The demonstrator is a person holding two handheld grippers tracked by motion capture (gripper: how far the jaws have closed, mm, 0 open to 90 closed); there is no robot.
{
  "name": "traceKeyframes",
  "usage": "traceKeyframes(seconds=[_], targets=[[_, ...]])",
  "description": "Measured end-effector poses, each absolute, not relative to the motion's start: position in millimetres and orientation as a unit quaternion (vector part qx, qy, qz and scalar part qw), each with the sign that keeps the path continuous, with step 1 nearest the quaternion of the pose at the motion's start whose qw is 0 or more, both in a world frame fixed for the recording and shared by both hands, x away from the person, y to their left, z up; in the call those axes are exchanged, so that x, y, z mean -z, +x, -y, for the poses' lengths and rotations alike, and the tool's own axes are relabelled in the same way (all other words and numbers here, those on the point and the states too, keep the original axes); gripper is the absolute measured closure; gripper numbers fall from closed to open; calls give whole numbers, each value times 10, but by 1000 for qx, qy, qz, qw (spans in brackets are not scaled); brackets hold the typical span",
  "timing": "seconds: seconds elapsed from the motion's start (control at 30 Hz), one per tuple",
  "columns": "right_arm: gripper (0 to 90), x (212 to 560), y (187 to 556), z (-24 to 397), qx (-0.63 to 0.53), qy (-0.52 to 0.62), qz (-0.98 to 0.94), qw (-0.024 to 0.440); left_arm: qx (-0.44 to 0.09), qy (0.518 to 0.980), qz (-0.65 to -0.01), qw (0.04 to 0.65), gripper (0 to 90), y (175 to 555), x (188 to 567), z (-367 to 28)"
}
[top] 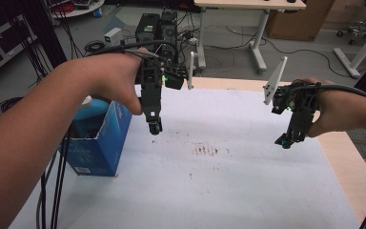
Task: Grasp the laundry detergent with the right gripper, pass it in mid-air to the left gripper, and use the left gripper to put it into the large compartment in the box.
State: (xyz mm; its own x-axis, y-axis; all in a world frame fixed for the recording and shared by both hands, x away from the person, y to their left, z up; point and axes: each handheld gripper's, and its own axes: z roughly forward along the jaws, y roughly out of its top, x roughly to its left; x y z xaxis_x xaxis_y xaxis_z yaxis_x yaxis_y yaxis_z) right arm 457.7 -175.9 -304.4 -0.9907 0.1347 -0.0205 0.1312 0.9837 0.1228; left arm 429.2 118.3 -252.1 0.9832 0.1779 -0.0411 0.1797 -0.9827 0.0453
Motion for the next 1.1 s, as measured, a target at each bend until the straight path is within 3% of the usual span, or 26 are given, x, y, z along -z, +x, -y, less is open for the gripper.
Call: traceKeyframes(seconds=[1.1], targets=[[6, 3042, 4587, 1786, -65, 75, -995, 15, 16, 996, -82, 20, 17, 4335, 2670, -1178]])
